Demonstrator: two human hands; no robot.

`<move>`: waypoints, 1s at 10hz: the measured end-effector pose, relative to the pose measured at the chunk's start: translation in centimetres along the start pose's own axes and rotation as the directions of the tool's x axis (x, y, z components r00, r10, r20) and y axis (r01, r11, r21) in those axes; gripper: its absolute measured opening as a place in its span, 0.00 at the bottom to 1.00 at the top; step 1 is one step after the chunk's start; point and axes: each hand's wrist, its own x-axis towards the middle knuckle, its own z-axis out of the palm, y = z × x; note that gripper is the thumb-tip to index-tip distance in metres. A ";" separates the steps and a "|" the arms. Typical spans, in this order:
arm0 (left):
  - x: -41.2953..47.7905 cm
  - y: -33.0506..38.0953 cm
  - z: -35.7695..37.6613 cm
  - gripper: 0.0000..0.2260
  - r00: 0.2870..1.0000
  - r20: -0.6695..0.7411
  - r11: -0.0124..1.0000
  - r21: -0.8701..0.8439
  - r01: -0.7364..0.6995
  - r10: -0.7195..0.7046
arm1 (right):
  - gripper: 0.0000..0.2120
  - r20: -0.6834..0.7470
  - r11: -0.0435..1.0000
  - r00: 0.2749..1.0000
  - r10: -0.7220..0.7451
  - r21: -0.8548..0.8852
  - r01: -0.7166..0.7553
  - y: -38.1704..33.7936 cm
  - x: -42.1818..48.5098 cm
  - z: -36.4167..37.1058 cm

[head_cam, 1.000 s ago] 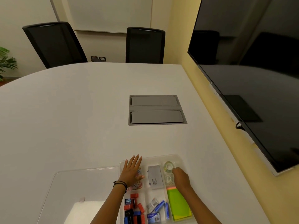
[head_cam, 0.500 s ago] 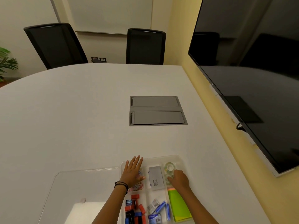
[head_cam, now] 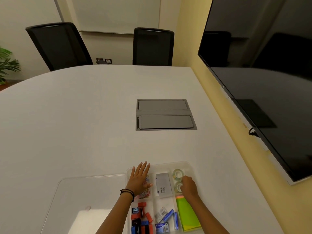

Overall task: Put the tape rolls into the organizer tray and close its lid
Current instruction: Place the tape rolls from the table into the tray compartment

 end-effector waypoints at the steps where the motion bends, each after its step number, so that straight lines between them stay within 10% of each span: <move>1: 0.0 0.0 -0.1 0.37 1.000 -0.001 1.000 -0.006 0.001 -0.001 | 0.23 -0.037 1.000 0.999 -0.007 -0.007 0.007 -0.6 -0.4 0.0; 10: 0.1 0.0 0.1 0.37 1.000 -0.010 1.000 -0.012 0.006 -0.006 | 0.23 -0.061 1.000 0.998 0.006 0.017 -0.005 -1.1 -0.6 -0.1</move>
